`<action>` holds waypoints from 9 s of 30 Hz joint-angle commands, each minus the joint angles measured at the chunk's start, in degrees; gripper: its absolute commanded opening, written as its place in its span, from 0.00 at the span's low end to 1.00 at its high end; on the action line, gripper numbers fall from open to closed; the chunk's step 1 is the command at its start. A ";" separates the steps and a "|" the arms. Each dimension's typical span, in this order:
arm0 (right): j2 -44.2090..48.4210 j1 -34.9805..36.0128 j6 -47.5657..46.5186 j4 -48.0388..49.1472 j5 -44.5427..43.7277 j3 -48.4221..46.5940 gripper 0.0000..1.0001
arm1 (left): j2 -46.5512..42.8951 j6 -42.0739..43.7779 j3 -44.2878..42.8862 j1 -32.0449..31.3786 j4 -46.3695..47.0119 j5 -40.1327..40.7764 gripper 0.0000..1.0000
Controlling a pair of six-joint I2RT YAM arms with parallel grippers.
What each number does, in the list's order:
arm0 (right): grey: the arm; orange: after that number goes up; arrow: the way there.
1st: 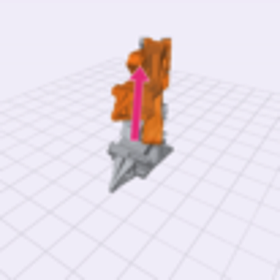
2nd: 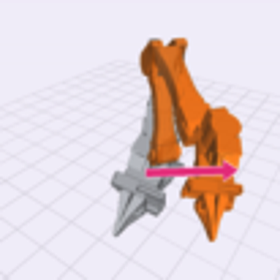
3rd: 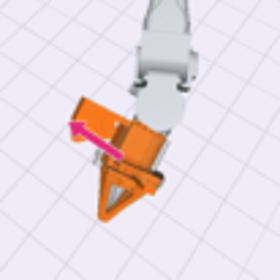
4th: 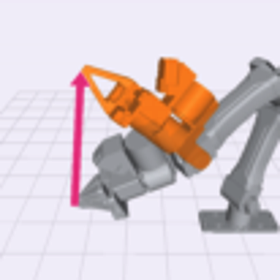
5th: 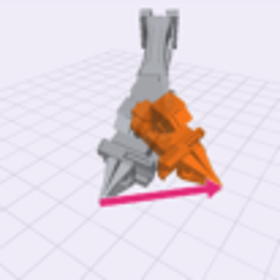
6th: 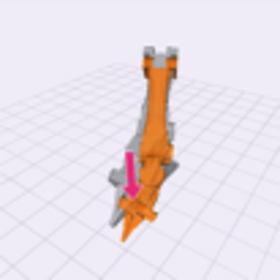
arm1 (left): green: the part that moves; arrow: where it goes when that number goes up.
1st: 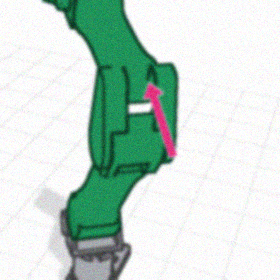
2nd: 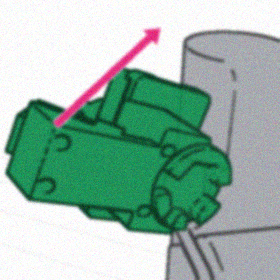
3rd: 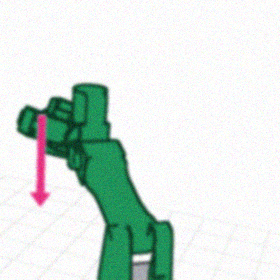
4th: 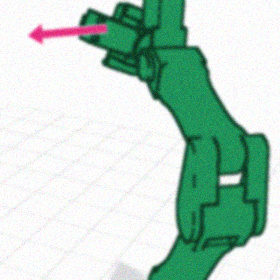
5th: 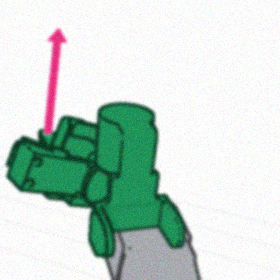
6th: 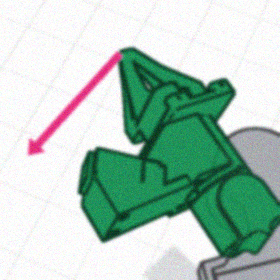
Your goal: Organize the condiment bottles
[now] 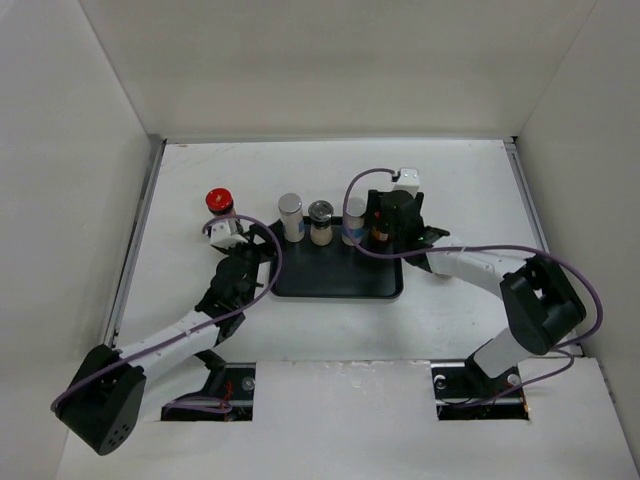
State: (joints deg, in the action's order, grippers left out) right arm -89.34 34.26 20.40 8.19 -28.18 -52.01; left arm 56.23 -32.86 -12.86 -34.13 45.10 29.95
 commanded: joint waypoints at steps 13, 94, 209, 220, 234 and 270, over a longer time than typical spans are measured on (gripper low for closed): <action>20.16 3.75 2.01 9.21 -9.96 7.70 1.00 | -9.73 1.04 -15.43 1.92 -30.32 7.04 0.86; 28.70 14.12 5.17 25.04 -1.08 24.41 0.82 | 8.39 -0.80 -19.83 -21.20 -36.75 20.84 0.85; 41.80 -2.05 10.88 -16.26 -20.49 18.43 0.97 | 26.92 8.69 -17.20 -29.11 2.62 15.48 0.59; 36.26 -8.55 14.31 -19.97 -16.22 19.93 1.00 | 19.19 9.22 -14.30 -29.99 2.53 13.38 0.91; 25.62 -11.54 16.86 -15.84 -12.33 21.07 0.79 | 4.78 14.05 -7.62 -28.94 7.98 11.61 1.00; 12.95 17.81 4.65 7.63 -11.98 13.33 1.00 | -8.69 -13.36 -5.06 13.51 -28.83 6.18 1.00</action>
State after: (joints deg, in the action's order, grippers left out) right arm -78.52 51.83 26.87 8.71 -38.37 -36.67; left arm 46.13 -42.11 -13.41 -23.00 22.46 41.80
